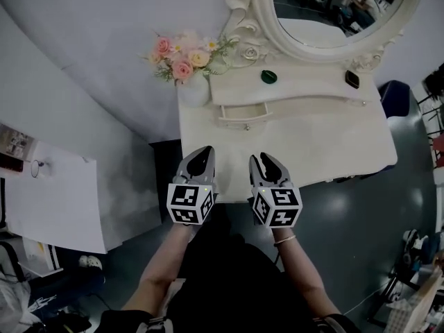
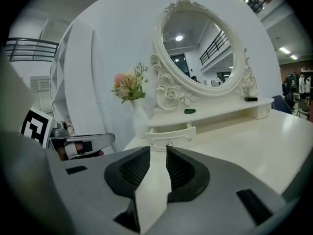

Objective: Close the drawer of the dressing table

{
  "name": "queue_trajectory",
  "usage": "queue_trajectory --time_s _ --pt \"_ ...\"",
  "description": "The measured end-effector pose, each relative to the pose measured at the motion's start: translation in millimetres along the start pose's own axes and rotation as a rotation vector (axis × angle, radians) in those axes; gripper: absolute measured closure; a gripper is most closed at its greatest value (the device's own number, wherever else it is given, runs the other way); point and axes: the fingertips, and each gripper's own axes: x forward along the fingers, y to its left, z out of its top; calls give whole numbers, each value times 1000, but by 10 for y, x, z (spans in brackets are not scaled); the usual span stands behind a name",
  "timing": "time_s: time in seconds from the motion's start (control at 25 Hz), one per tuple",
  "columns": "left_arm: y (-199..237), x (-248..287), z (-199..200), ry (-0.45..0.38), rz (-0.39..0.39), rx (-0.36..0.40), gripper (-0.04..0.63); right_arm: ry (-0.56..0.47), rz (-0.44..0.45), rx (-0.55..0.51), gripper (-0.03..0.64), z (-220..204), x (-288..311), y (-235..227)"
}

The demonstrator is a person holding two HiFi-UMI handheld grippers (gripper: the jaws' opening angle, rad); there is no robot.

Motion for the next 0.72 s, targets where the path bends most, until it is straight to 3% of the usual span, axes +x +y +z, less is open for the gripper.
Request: queue_trajectory --time_s 0.72 --pt "314 491 -67 51 -51 -24 588 79 -106 -62 512 55 766 -193"
